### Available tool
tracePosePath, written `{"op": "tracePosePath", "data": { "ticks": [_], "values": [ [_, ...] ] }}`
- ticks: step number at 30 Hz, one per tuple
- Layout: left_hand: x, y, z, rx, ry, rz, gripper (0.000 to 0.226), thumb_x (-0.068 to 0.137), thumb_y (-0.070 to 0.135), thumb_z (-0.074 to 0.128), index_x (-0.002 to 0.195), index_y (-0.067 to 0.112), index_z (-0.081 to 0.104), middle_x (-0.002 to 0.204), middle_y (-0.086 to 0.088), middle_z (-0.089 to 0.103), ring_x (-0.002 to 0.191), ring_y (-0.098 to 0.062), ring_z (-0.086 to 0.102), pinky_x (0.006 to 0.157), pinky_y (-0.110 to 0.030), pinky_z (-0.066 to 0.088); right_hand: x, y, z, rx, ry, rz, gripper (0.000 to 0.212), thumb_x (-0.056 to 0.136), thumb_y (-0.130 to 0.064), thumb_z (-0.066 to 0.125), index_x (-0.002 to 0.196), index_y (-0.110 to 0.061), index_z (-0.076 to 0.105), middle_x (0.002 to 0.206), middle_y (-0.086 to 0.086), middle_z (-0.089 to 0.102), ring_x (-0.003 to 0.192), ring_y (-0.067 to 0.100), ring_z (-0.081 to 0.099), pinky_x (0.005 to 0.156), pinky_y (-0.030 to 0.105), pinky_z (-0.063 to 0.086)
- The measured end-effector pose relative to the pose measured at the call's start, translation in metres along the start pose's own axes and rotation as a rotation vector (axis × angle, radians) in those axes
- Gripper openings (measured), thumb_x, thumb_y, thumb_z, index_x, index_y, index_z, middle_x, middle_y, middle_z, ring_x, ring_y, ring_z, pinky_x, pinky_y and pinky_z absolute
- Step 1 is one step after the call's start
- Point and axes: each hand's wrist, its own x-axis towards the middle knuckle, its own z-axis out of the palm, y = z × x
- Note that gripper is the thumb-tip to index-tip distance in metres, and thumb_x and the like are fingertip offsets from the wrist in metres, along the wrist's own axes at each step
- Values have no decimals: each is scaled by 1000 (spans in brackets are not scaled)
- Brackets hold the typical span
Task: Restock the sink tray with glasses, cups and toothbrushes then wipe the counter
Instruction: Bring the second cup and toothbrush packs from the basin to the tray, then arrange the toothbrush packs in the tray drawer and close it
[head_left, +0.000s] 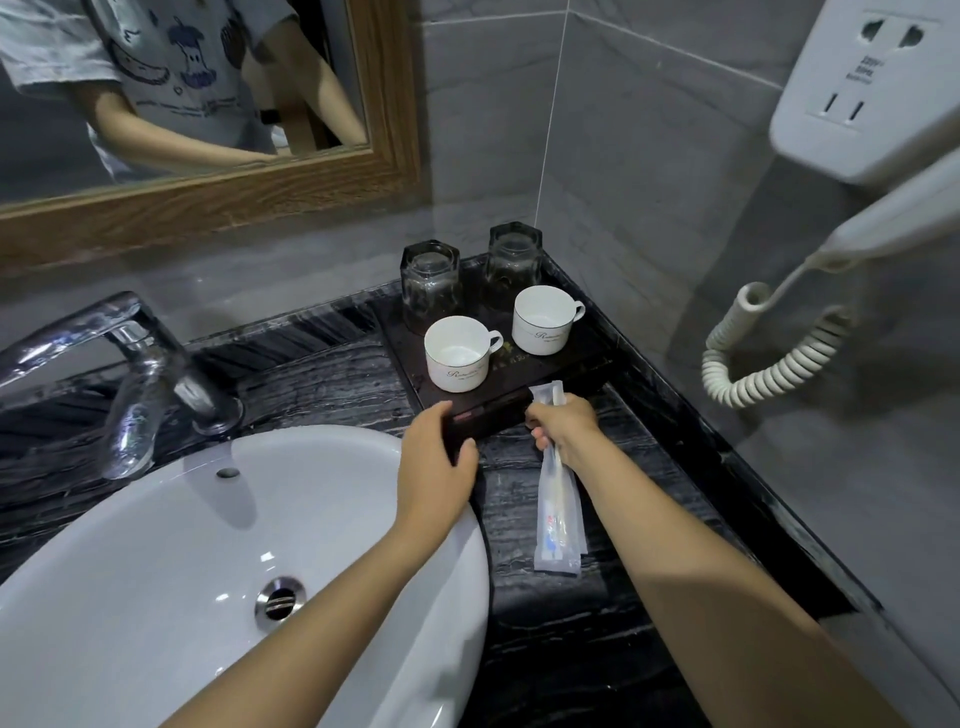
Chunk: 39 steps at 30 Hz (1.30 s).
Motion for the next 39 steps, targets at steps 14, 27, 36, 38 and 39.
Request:
{"op": "tracePosePath", "data": {
  "ticks": [14,27,36,38,39],
  "values": [
    [15,-1,19,645,-222,336,43,81,-3,43,123,5,51,110,-14,59,101,-32,48,86,-38,40,-6,3,-8,-53,-32,11,10,78,3,55,71,-3,53,63,14,54,41,14,41,34,18,33],
    [7,7,31,419,-221,191,44,78,-10,46,112,10,65,112,-14,63,104,-33,50,86,-33,42,-56,-20,-74,64,-233,-217,13,92,-24,59,84,-15,53,71,2,47,51,12,47,38,19,40],
    [-16,18,29,322,-293,133,35,77,-4,53,101,14,72,94,-12,69,94,-27,58,73,-28,41,-76,-32,-80,25,-301,-227,17,90,-19,53,75,-13,46,61,4,41,47,13,41,43,24,41],
    [-23,22,28,284,-330,108,33,77,-3,55,98,15,73,94,-9,72,91,-24,61,74,-25,43,-78,-33,-80,19,-262,-255,12,89,-23,55,81,-14,52,66,4,46,53,14,47,48,25,45],
    [-27,24,29,264,-352,97,31,77,-2,57,97,16,73,94,-7,72,90,-22,63,75,-24,45,-79,-34,-80,23,-245,-264,11,89,-23,56,83,-14,54,68,4,47,55,14,49,50,26,46]
  ]
}}
